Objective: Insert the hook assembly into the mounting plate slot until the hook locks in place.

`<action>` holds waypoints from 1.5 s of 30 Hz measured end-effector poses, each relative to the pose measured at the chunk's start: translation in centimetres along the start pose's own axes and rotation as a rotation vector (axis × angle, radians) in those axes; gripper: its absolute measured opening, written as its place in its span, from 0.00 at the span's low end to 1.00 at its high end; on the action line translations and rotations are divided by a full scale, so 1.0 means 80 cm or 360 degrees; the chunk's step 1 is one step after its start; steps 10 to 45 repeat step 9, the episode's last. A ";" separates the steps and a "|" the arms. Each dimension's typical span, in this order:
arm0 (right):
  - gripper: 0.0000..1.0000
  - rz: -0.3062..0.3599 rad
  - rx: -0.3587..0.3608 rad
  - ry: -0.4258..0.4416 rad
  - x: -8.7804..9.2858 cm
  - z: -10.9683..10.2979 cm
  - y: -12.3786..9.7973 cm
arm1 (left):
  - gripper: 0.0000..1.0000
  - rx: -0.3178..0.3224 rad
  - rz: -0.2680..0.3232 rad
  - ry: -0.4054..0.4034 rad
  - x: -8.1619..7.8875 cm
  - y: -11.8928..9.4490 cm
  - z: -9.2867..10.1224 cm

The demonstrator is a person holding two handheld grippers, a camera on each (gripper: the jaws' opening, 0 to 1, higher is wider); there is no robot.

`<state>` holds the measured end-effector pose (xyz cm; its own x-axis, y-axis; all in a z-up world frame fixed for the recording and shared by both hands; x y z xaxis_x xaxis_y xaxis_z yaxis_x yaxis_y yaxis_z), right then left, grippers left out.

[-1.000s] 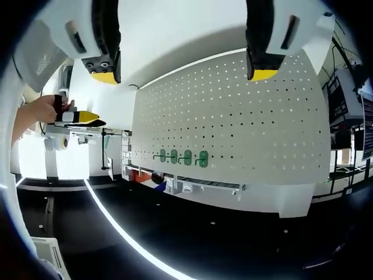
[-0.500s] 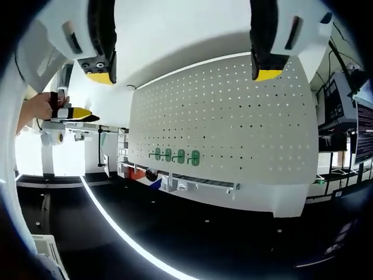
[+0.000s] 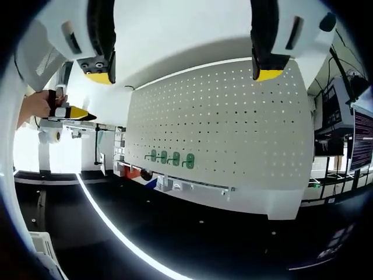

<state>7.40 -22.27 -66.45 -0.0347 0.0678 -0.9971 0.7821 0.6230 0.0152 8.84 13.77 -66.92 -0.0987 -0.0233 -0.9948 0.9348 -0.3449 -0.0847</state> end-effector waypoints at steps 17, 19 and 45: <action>0.70 0.0000 0.0003 0.0016 0.002 0.000 0.000 | 0.99 0.0003 -0.0010 -0.0006 0.001 -0.001 0.001; 0.70 0.0000 0.0003 0.0016 0.002 0.000 0.000 | 0.99 0.0003 -0.0010 -0.0006 0.001 -0.001 0.001; 0.70 0.0000 0.0003 0.0016 0.002 0.000 0.000 | 0.99 0.0003 -0.0010 -0.0006 0.001 -0.001 0.001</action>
Point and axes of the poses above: the point that each gripper's makers call its tool centre point, and the gripper's own axes: y roughly forward along the fingers, z roughly to its right, x roughly out of its underside, the point moved 7 cm from there along -y, roughly backward along the fingers, and after that the axes turned 13 degrees about -x, right-handed, at the moved point
